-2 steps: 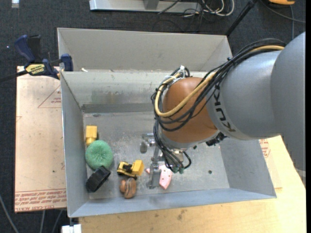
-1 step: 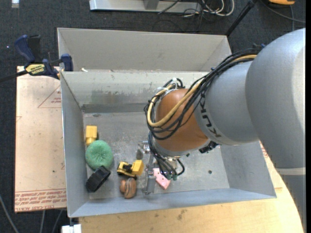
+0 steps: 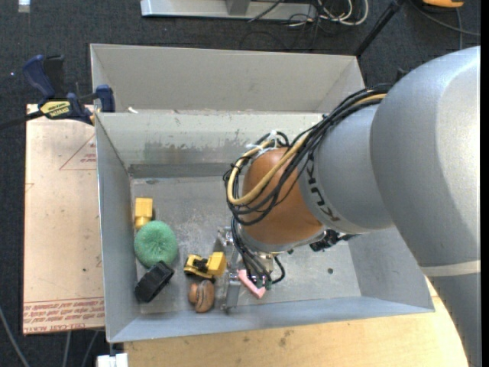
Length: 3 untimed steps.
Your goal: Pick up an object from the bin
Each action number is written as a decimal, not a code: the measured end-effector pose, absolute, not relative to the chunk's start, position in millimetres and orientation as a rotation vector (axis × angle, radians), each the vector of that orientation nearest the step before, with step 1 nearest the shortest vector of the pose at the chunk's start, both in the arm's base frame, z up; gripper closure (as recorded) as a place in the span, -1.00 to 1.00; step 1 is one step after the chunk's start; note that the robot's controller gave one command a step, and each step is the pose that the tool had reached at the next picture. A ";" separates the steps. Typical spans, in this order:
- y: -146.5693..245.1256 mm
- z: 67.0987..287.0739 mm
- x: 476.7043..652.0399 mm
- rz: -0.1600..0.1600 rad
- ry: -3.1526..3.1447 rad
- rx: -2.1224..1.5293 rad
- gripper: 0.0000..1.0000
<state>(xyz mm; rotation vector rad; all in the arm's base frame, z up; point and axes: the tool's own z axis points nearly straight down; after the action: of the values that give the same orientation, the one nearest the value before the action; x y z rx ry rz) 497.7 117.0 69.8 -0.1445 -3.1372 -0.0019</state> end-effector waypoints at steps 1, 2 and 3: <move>154.6 72.0 498.3 -0.006 -3.143 0.215 1.00; 154.4 72.0 498.3 -0.006 -3.143 0.214 1.00; 152.9 125.5 484.8 0.001 -3.129 0.202 1.00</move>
Offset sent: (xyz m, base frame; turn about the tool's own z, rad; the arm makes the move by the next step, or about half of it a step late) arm 0.0000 0.0000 0.0000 0.0000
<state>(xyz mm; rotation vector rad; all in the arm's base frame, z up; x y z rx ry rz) 484.8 152.9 125.5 0.2019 -3.1293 0.0006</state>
